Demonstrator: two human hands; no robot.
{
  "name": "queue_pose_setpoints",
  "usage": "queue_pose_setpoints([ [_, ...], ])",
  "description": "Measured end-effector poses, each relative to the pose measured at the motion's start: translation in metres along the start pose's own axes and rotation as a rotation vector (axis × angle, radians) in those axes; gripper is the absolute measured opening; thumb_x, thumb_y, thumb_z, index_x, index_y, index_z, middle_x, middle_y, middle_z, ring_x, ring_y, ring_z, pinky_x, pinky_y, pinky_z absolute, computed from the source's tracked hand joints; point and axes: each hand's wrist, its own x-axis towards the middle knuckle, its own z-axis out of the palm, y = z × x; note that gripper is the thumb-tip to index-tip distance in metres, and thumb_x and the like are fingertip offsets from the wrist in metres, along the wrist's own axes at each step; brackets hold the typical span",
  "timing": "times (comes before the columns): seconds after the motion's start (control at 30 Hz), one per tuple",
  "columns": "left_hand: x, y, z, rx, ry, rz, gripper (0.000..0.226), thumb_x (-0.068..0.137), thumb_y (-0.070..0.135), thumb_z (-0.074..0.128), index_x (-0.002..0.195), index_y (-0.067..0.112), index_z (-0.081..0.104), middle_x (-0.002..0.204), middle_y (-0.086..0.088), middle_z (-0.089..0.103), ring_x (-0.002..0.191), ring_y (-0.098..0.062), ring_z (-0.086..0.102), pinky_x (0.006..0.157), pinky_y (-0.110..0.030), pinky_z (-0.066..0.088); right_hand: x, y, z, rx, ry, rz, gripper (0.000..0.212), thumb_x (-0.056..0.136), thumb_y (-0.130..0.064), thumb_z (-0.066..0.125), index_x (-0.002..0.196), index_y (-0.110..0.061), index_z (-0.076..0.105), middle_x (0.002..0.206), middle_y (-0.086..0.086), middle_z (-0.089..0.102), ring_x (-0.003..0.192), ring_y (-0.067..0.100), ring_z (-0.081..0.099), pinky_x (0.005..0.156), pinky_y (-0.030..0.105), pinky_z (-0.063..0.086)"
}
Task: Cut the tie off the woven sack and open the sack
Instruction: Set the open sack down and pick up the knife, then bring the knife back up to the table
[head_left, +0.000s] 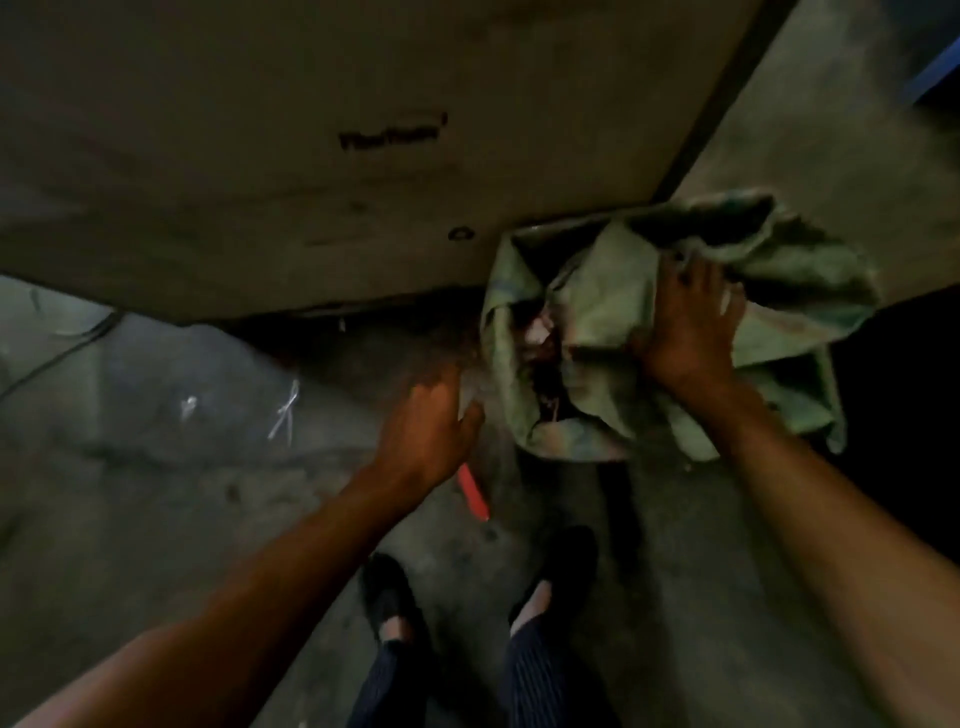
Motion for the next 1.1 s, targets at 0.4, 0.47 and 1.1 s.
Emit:
queue_pose_setpoints([
  [0.4, -0.021, -0.195, 0.09, 0.179, -0.148, 0.071, 0.045, 0.079, 0.039, 0.048, 0.094, 0.0, 0.065, 0.09, -0.019, 0.069, 0.086, -0.036, 0.065, 0.077, -0.039, 0.053, -0.121, -0.149, 0.255, 0.052, -0.213, -0.317, 0.055, 0.083, -0.03, 0.042, 0.132, -0.005, 0.046, 0.129, 0.016, 0.056, 0.118, 0.033, 0.053, 0.103, 0.038, 0.04],
  [0.47, -0.017, -0.227, 0.124, 0.157, -0.175, 0.061, 0.054, 0.08, 0.044, 0.035, 0.096, 0.002, 0.065, 0.091, -0.018, 0.068, 0.088, -0.036, 0.064, 0.078, -0.04, 0.052, -0.118, -0.14, 0.305, -0.035, -0.285, -0.297, 0.057, 0.082, -0.034, 0.041, 0.132, -0.008, 0.044, 0.126, 0.015, 0.057, 0.114, 0.032, 0.053, 0.101, 0.036, 0.034],
  [1.1, -0.059, -0.316, 0.107, 0.185, -0.061, 0.046, 0.045, 0.083, 0.04, 0.033, 0.088, 0.009, 0.065, 0.083, -0.009, 0.069, 0.081, -0.03, 0.065, 0.07, -0.035, 0.051, -0.098, -0.18, 0.322, 0.204, -0.424, 0.114, 0.031, 0.085, -0.014, 0.053, 0.112, 0.0, 0.049, 0.109, 0.026, 0.061, 0.1, 0.041, 0.06, 0.076, 0.039, 0.047],
])
